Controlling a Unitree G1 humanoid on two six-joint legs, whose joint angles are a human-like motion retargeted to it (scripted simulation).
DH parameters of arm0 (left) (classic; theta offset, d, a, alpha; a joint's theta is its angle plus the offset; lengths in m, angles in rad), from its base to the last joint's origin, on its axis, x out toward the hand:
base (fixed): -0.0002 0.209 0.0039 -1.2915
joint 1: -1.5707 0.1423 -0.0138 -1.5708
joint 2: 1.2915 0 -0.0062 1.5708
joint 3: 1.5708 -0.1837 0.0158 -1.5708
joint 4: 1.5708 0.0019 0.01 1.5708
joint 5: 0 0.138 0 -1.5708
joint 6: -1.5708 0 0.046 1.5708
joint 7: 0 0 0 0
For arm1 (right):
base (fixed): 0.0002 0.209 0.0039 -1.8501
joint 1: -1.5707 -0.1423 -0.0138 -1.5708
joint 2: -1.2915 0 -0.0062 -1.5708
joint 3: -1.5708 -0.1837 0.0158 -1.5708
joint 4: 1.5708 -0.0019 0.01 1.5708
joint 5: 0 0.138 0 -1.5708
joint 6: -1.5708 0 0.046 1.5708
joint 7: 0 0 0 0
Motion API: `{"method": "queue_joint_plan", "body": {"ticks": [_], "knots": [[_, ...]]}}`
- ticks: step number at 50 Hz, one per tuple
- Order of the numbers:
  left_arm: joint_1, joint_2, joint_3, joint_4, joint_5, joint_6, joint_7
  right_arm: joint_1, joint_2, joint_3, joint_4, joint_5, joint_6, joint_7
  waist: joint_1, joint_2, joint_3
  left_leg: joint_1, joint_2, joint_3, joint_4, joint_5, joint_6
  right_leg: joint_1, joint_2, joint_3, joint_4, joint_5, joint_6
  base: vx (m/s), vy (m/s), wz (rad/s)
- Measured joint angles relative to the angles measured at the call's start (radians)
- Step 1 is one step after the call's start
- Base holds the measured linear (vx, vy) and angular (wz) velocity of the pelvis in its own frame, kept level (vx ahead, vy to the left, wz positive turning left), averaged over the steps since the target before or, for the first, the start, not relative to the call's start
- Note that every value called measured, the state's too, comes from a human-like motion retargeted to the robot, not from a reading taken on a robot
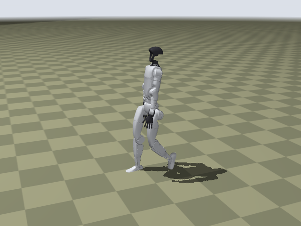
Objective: Walk run
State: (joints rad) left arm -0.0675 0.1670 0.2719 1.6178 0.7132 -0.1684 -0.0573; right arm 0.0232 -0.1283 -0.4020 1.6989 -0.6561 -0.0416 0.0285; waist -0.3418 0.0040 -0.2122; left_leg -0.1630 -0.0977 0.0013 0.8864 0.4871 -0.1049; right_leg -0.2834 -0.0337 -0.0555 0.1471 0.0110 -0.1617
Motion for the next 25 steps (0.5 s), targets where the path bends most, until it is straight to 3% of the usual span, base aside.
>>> {"method": "queue_joint_plan", "body": {"ticks": [2, 5, 7, 12, 16, 19, 20, 22, 25], "knots": [[0.130, -0.009, 0.009, 0.066, 0.074, 0.083, -0.033, -0.121, 0.020, -0.027, -0.098, -0.046, -0.051, 0.017, 0.003, -0.011, -0.001, -0.102, 0.029, 0.057, 0.045, -0.101, 0.059, 0.053, 0.020, 0.031, -0.024, -0.015, -0.005, 0.83, -0.36, -0.93], [0.349, -0.053, 0.061, 0.082, 0.162, 0.140, -0.028, -0.304, 0.046, -0.001, -0.239, -0.056, -0.153, 0.040, 0.060, -0.052, 0.009, -0.259, 0.065, 0.173, 0.033, -0.271, 0.117, 0.126, 0.040, 0.139, -0.067, -0.018, -0.003, 0.98, -0.36, -1.68], [0.476, -0.085, 0.100, 0.082, 0.198, 0.163, -0.034, -0.425, 0.055, 0.019, -0.309, -0.032, -0.193, 0.029, 0.104, -0.062, 0.021, -0.335, 0.095, 0.209, -0.076, -0.358, 0.124, 0.174, 0.072, 0.198, -0.085, -0.031, -0.011, 0.99, -0.27, -1.65], [0.703, -0.113, 0.141, 0.082, 0.244, 0.225, -0.103, -0.651, 0.028, 0.033, -0.443, 0.089, -0.239, -0.022, 0.203, -0.033, 0.073, -0.396, 0.121, 0.230, -0.586, -0.392, 0.142, 0.316, 0.163, 0.261, -0.104, -0.090, -0.024, 0.90, -0.11, -0.95], [0.774, -0.092, 0.179, 0.082, 0.228, 0.258, -0.124, -0.703, -0.002, 0.061, -0.530, 0.154, -0.303, -0.030, 0.218, -0.039, 0.077, -0.415, 0.053, 0.219, -0.862, -0.543, 0.108, 0.415, 0.172, 0.225, -0.089, -0.085, 0.001, 1.13, -0.05, -0.06], [0.760, -0.069, 0.194, 0.082, 0.160, 0.279, -0.125, -0.662, -0.014, 0.062, -0.539, 0.127, -0.340, -0.069, 0.238, -0.057, 0.037, -0.414, 0.054, 0.274, -0.817, -0.559, 0.186, 0.450, 0.159, 0.207, -0.044, 0.020, 0.068, 1.24, -0.03, -0.21], [0.745, -0.063, 0.201, 0.082, 0.134, 0.285, -0.123, -0.638, -0.015, 0.064, -0.530, 0.111, -0.351, -0.079, 0.252, -0.061, 0.017, -0.416, 0.072, 0.308, -0.771, -0.573, 0.208, 0.453, 0.149, 0.194, -0.023, 0.083, 0.102, 1.25, 0.01, -0.95], [0.704, -0.060, 0.218, 0.082, 0.083, 0.275, -0.116, -0.566, -0.005, 0.068, -0.480, 0.058, -0.349, -0.068, 0.278, -0.061, -0.012, -0.392, 0.089, 0.333, -0.744, -0.475, 0.209, 0.461, 0.136, 0.167, 0.055, 0.287, 0.183, 1.53, 0.07, -0.73], [0.563, -0.037, 0.218, 0.082, -0.027, 0.257, -0.131, -0.451, 0.017, 0.078, -0.345, -0.047, -0.303, -0.057, 0.200, -0.049, -0.033, -0.401, 0.025, 0.114, -0.623, -0.477, 0.242, 0.373, 0.184, 0.148, 0.331, 0.513, 0.324, 1.25, 0.02, 0.76]]}}
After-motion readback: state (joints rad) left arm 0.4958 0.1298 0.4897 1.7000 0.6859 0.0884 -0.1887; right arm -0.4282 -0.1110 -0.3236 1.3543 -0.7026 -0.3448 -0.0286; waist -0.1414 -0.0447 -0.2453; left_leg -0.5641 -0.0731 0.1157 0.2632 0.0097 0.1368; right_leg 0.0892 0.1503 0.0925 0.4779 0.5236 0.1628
